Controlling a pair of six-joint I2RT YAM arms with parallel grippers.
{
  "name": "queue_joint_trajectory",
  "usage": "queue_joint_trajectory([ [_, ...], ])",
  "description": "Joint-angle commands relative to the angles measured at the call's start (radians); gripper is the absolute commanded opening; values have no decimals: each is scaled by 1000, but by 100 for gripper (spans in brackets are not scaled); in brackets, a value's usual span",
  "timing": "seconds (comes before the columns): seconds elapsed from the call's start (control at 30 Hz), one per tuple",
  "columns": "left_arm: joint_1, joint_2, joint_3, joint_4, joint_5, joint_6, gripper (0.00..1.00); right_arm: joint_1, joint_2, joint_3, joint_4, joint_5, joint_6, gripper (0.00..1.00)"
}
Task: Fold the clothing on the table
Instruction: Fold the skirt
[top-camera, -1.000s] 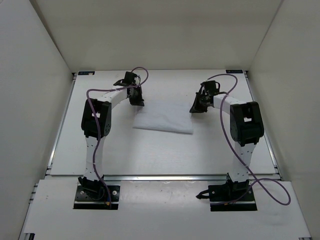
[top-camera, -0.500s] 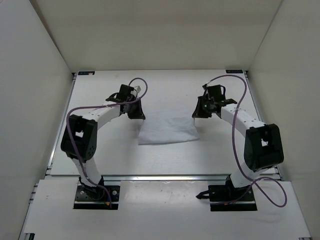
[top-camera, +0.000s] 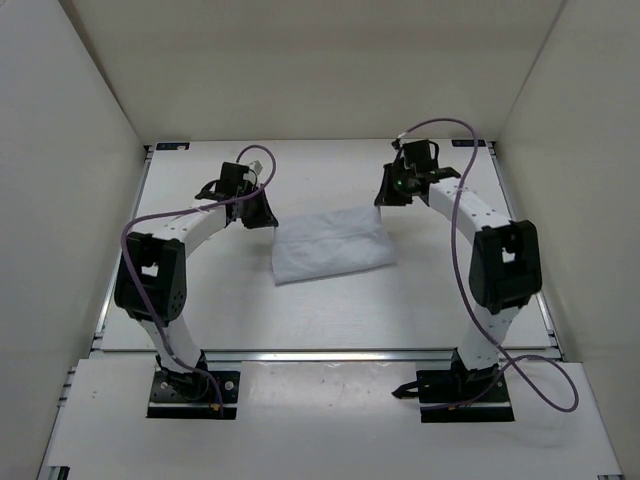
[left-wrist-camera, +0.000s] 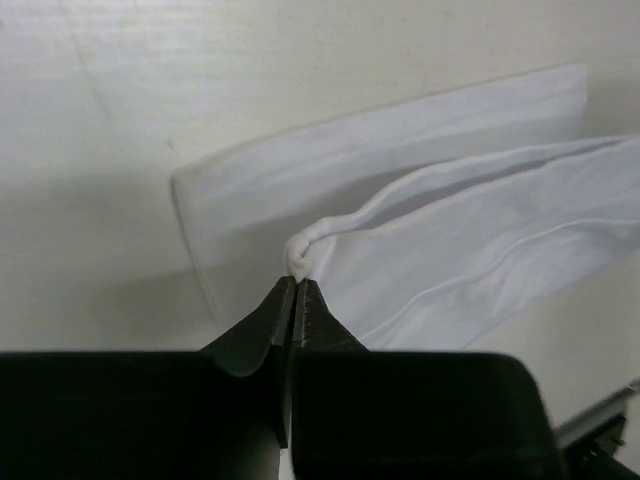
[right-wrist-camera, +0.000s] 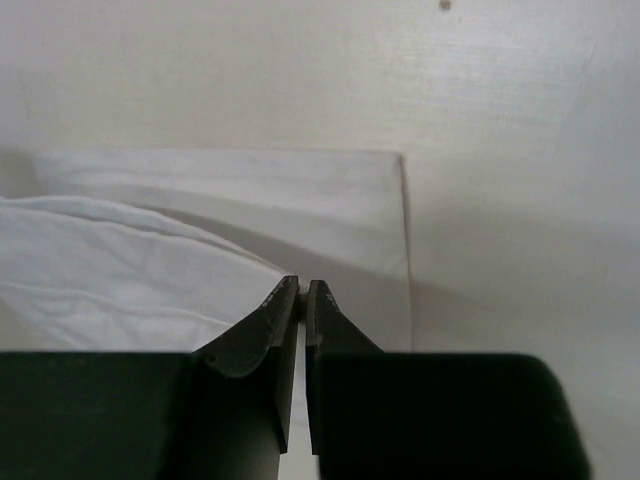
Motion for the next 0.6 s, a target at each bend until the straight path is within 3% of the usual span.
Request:
queue_joint_trajectory([
  [0.0,31,72,83,27,-44,-3,13,-17,134,168,19,38,-72,4],
  [0.03,69,120,123,49,-35,-6,30,-20,170,216,10,85,-71,28],
  [0.07,75,135,129,54,-6,-18,36,-23,182,239,1,134,-60,32],
  [0.1,83,151,131,74,9,-26,43,-29,196,248,-21,142,-57,34],
  [0.17,105,147,137,83,28,-30,45,-54,143,192,-21,121,-21,35],
  [0.33,94,23,4,83,8,-27,47,-103,-69,-243,160,34,149,40],
  [0.57,16,-229,-394,218,-30,-171,50,-123,-264,-690,514,-89,397,41],
])
